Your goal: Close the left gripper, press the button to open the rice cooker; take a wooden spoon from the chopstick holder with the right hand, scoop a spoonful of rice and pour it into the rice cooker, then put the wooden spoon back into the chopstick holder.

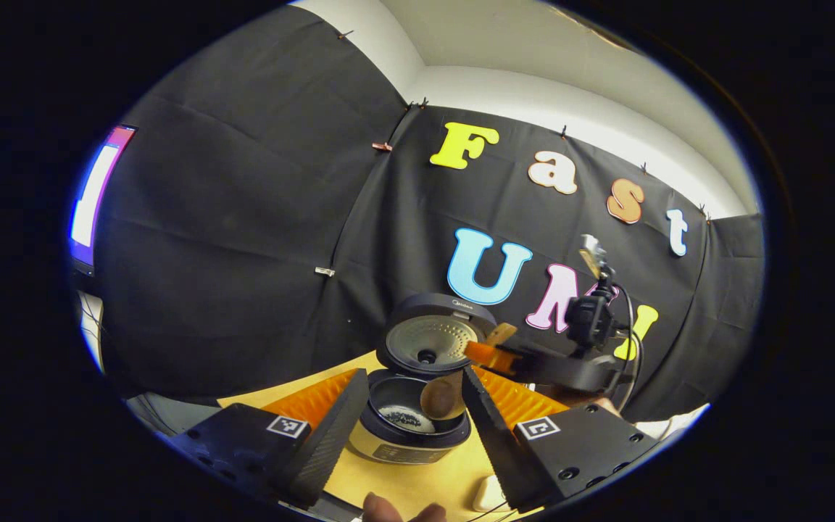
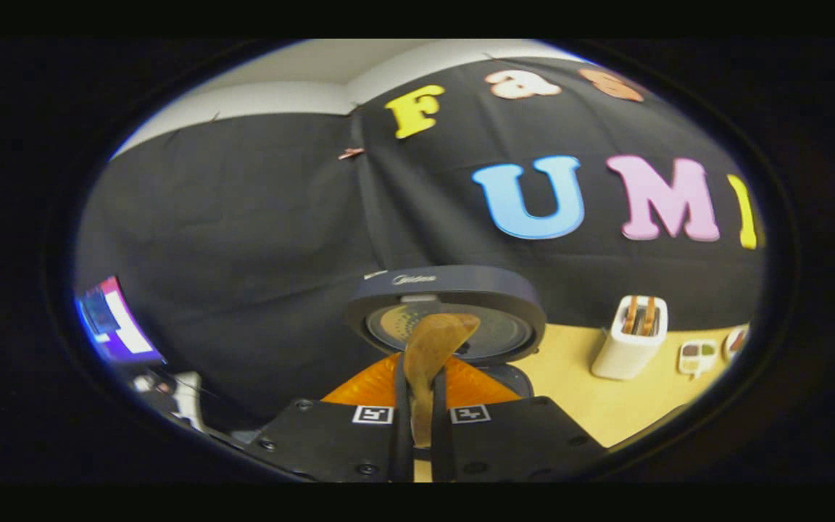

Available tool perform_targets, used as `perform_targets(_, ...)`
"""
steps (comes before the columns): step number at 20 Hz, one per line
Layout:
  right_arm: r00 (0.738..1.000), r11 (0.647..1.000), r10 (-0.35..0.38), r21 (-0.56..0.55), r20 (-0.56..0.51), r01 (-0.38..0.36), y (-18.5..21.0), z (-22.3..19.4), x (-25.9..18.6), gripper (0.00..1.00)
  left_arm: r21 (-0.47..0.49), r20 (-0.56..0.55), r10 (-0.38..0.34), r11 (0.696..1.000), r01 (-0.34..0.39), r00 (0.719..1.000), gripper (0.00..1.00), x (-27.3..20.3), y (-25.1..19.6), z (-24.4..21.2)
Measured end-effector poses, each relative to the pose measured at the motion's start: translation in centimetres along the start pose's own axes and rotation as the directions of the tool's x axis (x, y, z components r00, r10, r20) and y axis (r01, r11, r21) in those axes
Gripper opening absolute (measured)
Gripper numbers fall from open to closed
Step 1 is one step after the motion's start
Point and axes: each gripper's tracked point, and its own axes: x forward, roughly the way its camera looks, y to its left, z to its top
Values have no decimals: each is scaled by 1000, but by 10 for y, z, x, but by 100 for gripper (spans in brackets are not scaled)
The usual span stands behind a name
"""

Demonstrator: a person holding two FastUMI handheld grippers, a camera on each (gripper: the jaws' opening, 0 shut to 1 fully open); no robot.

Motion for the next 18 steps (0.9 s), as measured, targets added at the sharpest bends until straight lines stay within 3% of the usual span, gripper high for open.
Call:
perform_targets(2, 1000, 994, -21, 108, 7, 21, -22, 10, -22, 14, 6, -1, -12, 1000, 12, 1000, 89, 0, -7, -1)
perform_targets(3, 999, 987, -33, 155, 14, 31, -35, 14, -34, 10, 10, -3, -19, 1000, 19, 1000, 89, 0, -11, -2)
perform_targets(4, 999, 978, -41, 207, 21, 36, -47, 19, -46, 14, 12, -6, -27, 1000, 27, 1000, 89, 2, -15, -4)
perform_targets(5, 998, 964, -49, 261, 30, 39, -60, 25, -58, 10, 13, -10, -36, 999, 36, 999, 89, 3, -20, -5)
perform_targets(6, 997, 952, -62, 301, 41, 47, -73, 31, -72, 14, 13, -15, -45, 999, 45, 999, 89, 5, -24, -7)
perform_targets(10, 978, 922, -195, 354, 78, 156, -153, 45, -136, 9, 26, -20, -69, 997, 70, 997, 90, 17, -43, -10)
perform_targets(12, 955, 890, -290, 387, 70, 242, -210, 41, -172, 19, 33, -23, -80, 996, 81, 997, 89, 25, -54, -13)
perform_targets(13, 937, 870, -344, 396, 61, 294, -243, 37, -191, 9, 37, -25, -83, 996, 84, 996, 89, 27, -59, -13)
perform_targets(14, 917, 850, -396, 400, 56, 343, -275, 34, -212, 19, 41, -23, -87, 995, 88, 996, 90, 29, -65, -14)
perform_targets(17, 865, 786, -500, 437, 33, 437, -353, 24, -253, 19, 50, -31, -88, 995, 90, 996, 89, 31, -80, -20)
perform_targets(18, 849, 769, -527, 440, 26, 463, -376, 21, -263, 9, 49, -38, -83, 995, 84, 996, 89, 31, -84, -25)
